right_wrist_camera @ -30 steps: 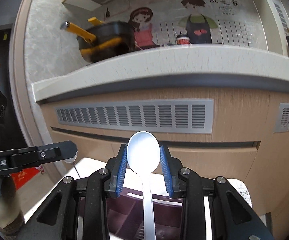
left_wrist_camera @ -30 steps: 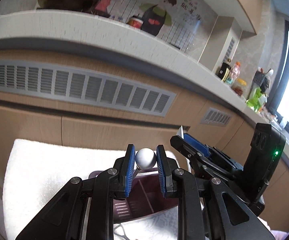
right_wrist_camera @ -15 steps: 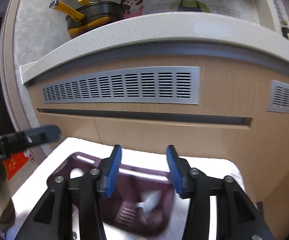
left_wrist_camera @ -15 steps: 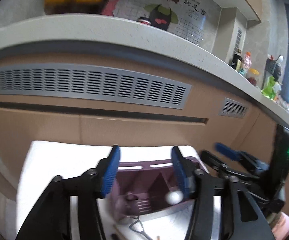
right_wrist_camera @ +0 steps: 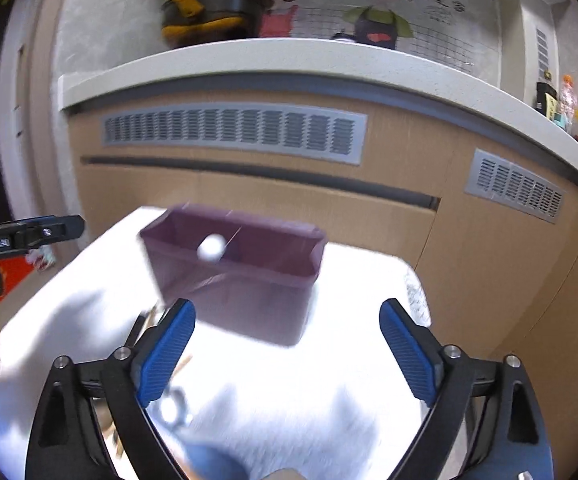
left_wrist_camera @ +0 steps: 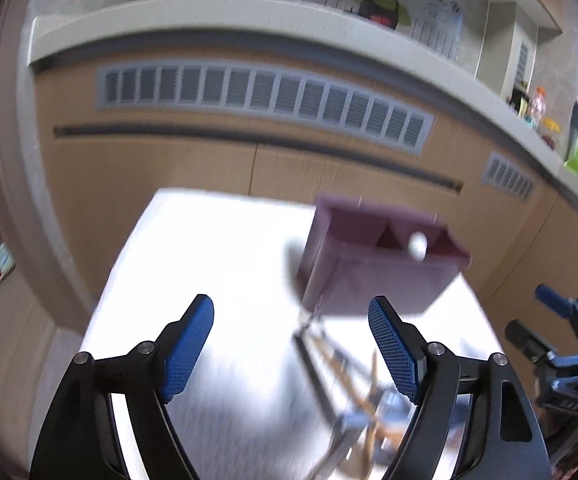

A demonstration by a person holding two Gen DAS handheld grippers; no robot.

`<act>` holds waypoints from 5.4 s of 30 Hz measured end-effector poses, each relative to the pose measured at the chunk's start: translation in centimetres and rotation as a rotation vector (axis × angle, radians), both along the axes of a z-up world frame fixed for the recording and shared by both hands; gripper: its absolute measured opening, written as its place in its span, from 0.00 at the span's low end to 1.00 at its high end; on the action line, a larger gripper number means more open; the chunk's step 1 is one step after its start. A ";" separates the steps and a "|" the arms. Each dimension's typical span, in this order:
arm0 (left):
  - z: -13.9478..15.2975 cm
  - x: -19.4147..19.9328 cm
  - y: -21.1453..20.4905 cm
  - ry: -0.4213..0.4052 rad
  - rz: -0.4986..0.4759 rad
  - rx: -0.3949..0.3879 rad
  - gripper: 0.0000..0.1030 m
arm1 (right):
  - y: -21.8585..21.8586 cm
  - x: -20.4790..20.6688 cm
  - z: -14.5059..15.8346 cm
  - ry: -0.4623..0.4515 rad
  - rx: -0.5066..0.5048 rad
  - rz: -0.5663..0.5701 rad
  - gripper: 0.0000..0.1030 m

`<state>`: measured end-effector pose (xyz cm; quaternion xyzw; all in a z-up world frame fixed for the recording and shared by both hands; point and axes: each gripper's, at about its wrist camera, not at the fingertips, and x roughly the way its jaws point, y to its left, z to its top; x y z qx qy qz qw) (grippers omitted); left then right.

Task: Organize utensils
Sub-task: 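Open both tools to release the spoons and withdraw from the caddy, then grasp the wooden spoon handle with the left tool, then grasp the blue plastic spoon with the right tool while the left tool lifts the wooden spoon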

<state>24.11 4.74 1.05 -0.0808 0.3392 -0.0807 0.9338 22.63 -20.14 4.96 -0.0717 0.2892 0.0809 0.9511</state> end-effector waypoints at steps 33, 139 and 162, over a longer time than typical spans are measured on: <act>-6.6 -8.0 0.4 0.175 -0.118 0.060 0.74 | 3.7 -5.5 -7.3 0.305 -0.107 0.261 0.39; -8.0 -5.6 -2.3 0.249 -0.117 -0.031 0.57 | 4.7 2.7 -8.7 0.344 -0.044 -0.067 0.63; -4.6 -7.1 -0.4 0.083 -0.061 -0.056 0.30 | 6.4 2.5 -6.7 0.308 0.045 -0.093 0.07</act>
